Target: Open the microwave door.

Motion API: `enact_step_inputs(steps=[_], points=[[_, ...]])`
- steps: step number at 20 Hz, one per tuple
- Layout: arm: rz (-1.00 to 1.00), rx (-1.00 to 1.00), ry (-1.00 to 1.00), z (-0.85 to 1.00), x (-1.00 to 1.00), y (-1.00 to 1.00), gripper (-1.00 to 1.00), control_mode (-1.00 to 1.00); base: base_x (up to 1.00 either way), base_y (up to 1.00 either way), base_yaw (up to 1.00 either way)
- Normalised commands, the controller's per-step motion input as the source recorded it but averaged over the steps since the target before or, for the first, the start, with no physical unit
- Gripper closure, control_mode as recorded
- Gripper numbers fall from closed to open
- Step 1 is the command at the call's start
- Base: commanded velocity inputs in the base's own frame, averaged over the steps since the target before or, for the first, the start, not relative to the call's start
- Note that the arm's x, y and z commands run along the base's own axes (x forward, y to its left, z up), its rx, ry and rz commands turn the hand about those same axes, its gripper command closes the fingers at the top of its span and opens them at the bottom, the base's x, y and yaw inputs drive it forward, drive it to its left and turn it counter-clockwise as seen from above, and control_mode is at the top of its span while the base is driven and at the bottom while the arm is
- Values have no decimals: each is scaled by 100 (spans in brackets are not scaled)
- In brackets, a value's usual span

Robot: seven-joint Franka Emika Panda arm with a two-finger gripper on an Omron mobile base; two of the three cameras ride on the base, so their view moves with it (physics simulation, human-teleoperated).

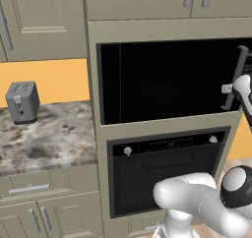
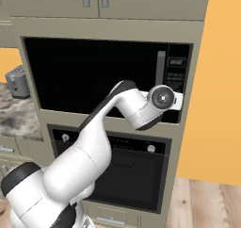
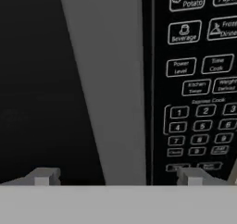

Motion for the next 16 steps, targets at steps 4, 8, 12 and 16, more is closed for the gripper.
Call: enact_step_inputs(steps=[4,8,12,16], points=[[0,5,-5,0,58,-30,-100,-100,0,0,0],[0,6,-2,0,57,-31,-100,-100,0,0,0],[3,6,-1,0,56,-27,-100,-100,0,0,0],[3,2,-15,-20,47,-6,100,-100,0,0,0]])
